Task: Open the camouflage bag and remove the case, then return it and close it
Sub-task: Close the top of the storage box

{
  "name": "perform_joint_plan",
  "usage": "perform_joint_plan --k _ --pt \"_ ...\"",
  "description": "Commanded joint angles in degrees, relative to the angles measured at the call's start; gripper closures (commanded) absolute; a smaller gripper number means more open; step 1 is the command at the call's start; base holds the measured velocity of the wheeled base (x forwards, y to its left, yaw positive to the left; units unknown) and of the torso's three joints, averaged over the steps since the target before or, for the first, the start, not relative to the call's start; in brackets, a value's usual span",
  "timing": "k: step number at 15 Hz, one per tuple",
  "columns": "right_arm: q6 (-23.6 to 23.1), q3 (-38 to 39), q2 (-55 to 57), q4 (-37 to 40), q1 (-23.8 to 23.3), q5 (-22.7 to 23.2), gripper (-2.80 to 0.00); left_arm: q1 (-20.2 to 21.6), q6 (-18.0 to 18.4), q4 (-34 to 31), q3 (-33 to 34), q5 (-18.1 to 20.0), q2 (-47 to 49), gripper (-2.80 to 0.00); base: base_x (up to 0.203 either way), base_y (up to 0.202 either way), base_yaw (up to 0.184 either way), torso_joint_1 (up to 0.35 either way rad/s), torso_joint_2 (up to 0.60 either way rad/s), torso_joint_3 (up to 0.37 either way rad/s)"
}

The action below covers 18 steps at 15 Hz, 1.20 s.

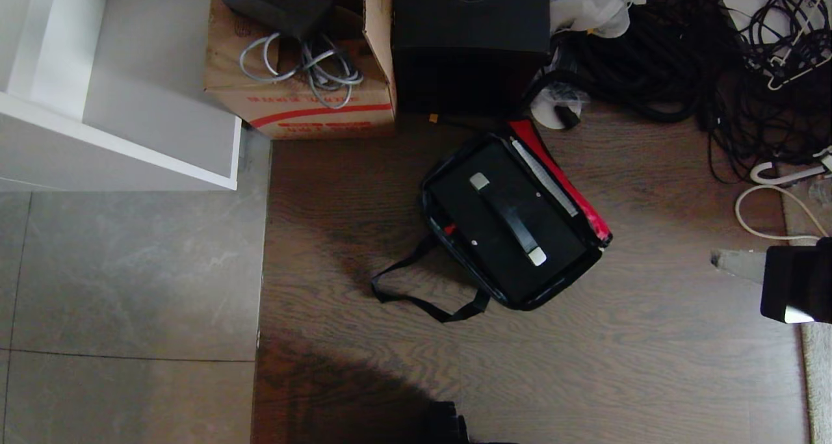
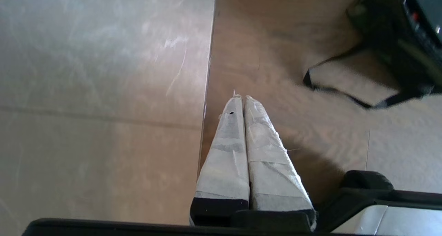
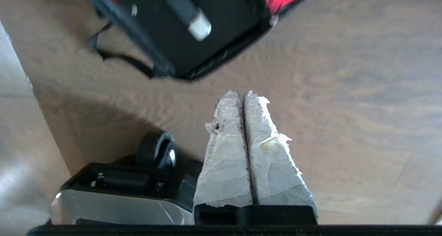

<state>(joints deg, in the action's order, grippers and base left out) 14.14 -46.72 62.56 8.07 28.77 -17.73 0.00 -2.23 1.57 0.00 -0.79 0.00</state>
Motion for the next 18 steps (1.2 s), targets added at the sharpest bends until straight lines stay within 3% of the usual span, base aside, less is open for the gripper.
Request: perform_joint_plan --k 1,4,9,14,18 --pt "0.0 -0.3 0.2 0.0 0.1 -0.1 0.0 0.0 0.0 0.0 0.4 0.0 0.0 0.0 0.193 0.0 0.0 -0.004 0.0 0.005" --pt "0.0 -0.5 0.2 0.2 0.0 -0.1 0.0 0.0 0.1 0.0 0.4 -0.1 0.0 0.0 0.149 0.0 0.001 0.005 0.0 0.003" --pt "0.2 -0.2 0.2 0.2 0.0 -0.1 0.0 -0.1 0.0 0.0 0.4 -0.1 0.0 0.0 0.0 0.0 0.0 0.0 0.0 0.0" --pt "4.3 2.1 1.2 0.0 0.0 -0.4 0.0 0.0 0.1 0.0 0.4 -0.1 0.0 0.0 0.0 0.0 0.0 0.0 0.0 0.0" --pt "8.7 2.4 4.5 0.0 -6.4 -0.5 0.0 0.0 0.1 0.0 0.4 -0.1 0.0 0.0 0.0 0.0 0.0 0.0 0.0 0.0"
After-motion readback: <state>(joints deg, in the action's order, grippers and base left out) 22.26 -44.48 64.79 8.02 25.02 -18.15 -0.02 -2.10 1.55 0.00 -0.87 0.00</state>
